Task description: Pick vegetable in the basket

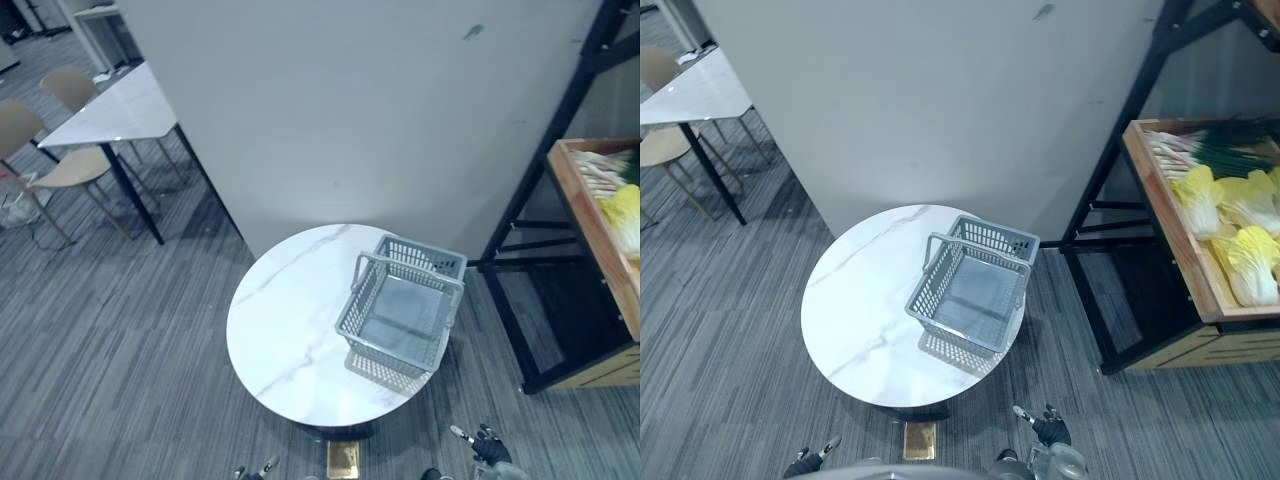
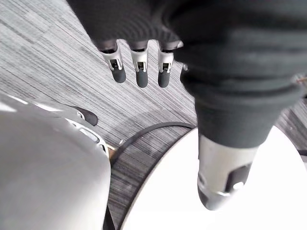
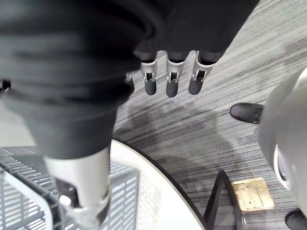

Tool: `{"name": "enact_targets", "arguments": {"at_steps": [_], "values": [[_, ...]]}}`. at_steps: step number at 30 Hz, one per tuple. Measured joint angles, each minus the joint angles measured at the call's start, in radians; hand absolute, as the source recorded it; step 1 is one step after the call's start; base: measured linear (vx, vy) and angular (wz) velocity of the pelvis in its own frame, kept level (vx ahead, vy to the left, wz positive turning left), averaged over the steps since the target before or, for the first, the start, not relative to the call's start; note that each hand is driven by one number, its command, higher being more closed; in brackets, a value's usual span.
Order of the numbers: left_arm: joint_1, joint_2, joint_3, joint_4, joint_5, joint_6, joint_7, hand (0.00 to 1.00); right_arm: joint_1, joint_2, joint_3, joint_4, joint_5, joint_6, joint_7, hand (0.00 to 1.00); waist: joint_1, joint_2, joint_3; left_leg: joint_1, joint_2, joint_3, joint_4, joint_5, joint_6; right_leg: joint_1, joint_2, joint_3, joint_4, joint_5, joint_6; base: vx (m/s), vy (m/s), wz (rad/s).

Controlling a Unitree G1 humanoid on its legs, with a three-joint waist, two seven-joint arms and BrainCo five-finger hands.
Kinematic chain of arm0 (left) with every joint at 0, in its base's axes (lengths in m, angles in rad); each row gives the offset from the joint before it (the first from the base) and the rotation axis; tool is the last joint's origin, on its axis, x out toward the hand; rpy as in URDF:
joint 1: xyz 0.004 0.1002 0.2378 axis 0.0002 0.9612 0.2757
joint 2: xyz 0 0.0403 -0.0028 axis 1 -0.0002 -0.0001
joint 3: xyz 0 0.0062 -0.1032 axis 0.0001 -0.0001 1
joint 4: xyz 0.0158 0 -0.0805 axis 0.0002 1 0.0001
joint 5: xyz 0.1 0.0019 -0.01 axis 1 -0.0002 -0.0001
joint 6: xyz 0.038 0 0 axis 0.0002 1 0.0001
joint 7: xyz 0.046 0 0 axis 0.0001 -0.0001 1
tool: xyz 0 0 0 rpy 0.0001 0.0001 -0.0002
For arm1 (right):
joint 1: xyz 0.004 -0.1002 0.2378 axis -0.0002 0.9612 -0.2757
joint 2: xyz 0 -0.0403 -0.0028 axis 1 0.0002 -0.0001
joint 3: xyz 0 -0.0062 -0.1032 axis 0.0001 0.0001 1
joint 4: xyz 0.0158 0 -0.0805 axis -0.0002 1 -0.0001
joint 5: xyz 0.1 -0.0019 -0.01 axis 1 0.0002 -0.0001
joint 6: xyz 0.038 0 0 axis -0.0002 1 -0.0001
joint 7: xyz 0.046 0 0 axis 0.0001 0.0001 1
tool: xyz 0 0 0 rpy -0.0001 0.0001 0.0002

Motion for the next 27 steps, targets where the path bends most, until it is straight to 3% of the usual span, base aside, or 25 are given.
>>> {"name": "enact_targets", "arguments": {"at_steps": [2, 6, 8, 11, 15, 21, 27], "values": [[-0.001, 0.003, 0.002, 0.01, 0.001, 0.0, -0.003, 0.0, 0.002, 0.0, -0.006, 0.011, 0.01, 0.007, 0.027, 0.0, 0.003, 0.013, 0.007, -0.005, 0.007, -0.016, -0.071, -0.033, 0.017, -0.006, 0.027, -0.016, -0.048, 0.028, 0.02, -0.1, 0.079, 0.34], [0.023, 0.021, 0.006, 0.028, 0.013, 0.004, -0.005, 0.0, 0.016, 0.012, -0.059, 0.047, -0.002, 0.016, 0.01, 0.0, 0.003, -0.022, 0.009, -0.006, -0.025, -0.002, -0.074, -0.032, 0.028, 0.016, 0.022, 0.021, -0.119, 0.085, 0.034, -0.03, 0.075, 0.01], [0.032, 0.024, 0.011, 0.028, 0.034, 0.012, -0.004, 0.0, 0.016, -0.001, -0.164, 0.047, -0.04, 0.023, -0.008, 0.0, 0.003, -0.014, 0.001, 0.008, -0.047, 0.009, -0.095, -0.028, 0.036, 0.018, 0.004, 0.03, -0.128, 0.096, 0.043, 0.04, 0.112, -0.11], [0.03, 0.022, 0.007, 0.026, 0.099, 0.014, -0.004, 0.0, -0.004, -0.096, -0.294, 0.047, -0.142, 0.052, -0.041, 0.0, 0.0, -0.008, -0.002, 0.015, -0.072, 0.014, -0.11, -0.024, 0.041, 0.013, -0.018, 0.041, -0.132, 0.108, 0.052, 0.04, 0.08, -0.08], [0.031, 0.039, -0.06, 0.025, 0.129, 0.01, -0.002, 0.0, -0.114, -0.244, -0.314, -0.012, -0.258, 0.051, -0.104, 0.0, 0.002, -0.012, 0.001, 0.01, -0.081, 0.045, -0.124, -0.024, 0.041, -0.031, -0.025, 0.081, -0.114, 0.11, 0.054, 0.02, 0.044, -0.23], [0.03, 0.098, -0.223, -0.013, 0.115, -0.003, -0.014, 0.0, -0.283, -0.427, 0.017, -0.401, -0.439, 0.03, -0.143, 0.0, -0.004, -0.031, 0.029, -0.026, -0.085, 0.066, -0.121, -0.022, 0.045, -0.097, -0.012, 0.123, -0.111, 0.129, 0.04, 0.01, -0.011, -0.19], [0.023, 0.119, -0.269, -0.033, 0.076, -0.011, -0.015, 0.0, -0.402, -0.516, 0.275, -0.605, -0.585, -0.006, -0.127, 0.0, 0.003, -0.045, 0.071, -0.036, -0.09, 0.032, -0.105, -0.022, 0.045, -0.098, -0.016, 0.131, -0.111, 0.132, 0.037, 0.01, -0.007, 0.02]]}}
